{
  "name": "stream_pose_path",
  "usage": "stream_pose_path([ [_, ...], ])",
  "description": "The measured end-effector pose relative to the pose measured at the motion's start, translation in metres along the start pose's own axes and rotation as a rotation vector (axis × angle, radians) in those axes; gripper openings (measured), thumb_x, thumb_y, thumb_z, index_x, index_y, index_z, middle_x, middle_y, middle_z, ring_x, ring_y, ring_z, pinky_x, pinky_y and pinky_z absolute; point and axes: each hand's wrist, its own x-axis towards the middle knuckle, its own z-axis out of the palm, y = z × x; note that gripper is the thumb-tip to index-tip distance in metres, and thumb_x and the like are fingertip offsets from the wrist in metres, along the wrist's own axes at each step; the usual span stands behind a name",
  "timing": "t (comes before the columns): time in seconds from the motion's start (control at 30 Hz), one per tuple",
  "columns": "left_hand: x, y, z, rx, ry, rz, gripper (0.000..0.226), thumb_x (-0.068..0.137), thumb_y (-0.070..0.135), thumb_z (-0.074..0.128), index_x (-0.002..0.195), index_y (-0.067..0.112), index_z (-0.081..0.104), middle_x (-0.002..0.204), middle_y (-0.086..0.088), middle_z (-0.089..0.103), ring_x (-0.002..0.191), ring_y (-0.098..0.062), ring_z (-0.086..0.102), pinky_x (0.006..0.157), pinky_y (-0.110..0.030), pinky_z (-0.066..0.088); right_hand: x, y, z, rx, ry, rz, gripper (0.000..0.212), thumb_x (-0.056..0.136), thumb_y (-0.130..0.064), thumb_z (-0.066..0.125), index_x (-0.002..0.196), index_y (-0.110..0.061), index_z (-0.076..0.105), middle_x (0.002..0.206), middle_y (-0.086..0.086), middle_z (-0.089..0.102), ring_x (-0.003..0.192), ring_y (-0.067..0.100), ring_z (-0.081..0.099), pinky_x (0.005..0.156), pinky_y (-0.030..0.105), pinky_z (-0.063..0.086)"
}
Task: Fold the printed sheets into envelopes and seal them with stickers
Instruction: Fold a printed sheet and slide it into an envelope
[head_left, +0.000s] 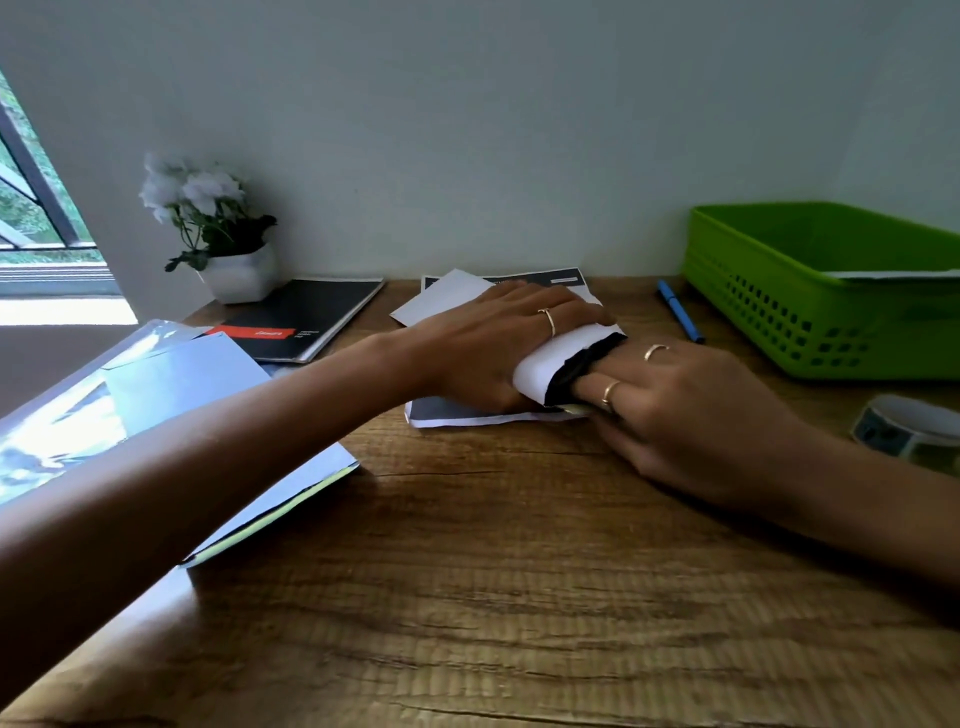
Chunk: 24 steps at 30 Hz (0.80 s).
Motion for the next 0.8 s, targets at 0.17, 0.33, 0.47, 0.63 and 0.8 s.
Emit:
stream_pose_path([
  [0.17,-0.006,0.003,0.002,0.055,-0.011,-0.047,0.085,0.078,0.052,0.063,0.147,0.026,0.021,0.146,0.002,0.038,0.131,-0.016,0.035,0.109,-0.032,0.023,-0.006,0.006,0.005,-0.079,0.082,-0.084,0.016,0.081,-0.012,0.057,0.09,-0.009,0.07,0.079,0.009,0.069,0.075,0.03,0.064,0.069,0.038,0.05],
  [0.33,-0.025,0.022,-0.007,0.116,0.149,-0.136,0.082,0.077,0.035,0.072,0.145,0.02,0.029,0.141,-0.005,0.047,0.124,-0.025,0.047,0.098,-0.03,0.036,-0.001,0.003,0.009,-0.083,0.175,-0.08,0.017,0.083,-0.005,0.059,0.097,-0.008,0.068,0.084,0.01,0.067,0.079,0.03,0.062,0.075,0.039,0.042],
  [0.47,-0.042,0.038,-0.014,0.077,0.3,-0.125,0.05,0.086,0.04,0.062,0.128,0.014,0.055,0.122,-0.006,0.063,0.111,-0.024,0.06,0.09,-0.034,0.048,0.008,-0.001,0.005,-0.013,0.236,-0.02,0.015,0.088,-0.012,0.056,0.097,-0.005,0.066,0.088,0.014,0.065,0.08,0.03,0.057,0.072,0.038,0.042],
  [0.63,-0.051,0.038,-0.008,0.064,0.375,-0.065,0.023,0.085,0.015,0.066,0.106,0.008,0.069,0.106,-0.007,0.071,0.096,-0.026,0.068,0.071,-0.041,0.056,0.012,0.001,0.003,0.172,0.206,0.041,0.016,0.089,-0.022,0.055,0.093,-0.009,0.063,0.092,0.01,0.062,0.081,0.026,0.056,0.071,0.039,0.048],
  [0.8,-0.054,0.033,-0.007,0.004,0.39,-0.096,0.028,0.086,0.007,0.06,0.113,0.007,0.067,0.11,-0.009,0.069,0.098,-0.024,0.067,0.076,-0.04,0.056,0.018,0.012,0.003,0.396,0.178,0.126,0.015,0.084,-0.013,0.059,0.098,-0.016,0.062,0.101,0.001,0.06,0.097,0.017,0.054,0.086,0.024,0.04],
])
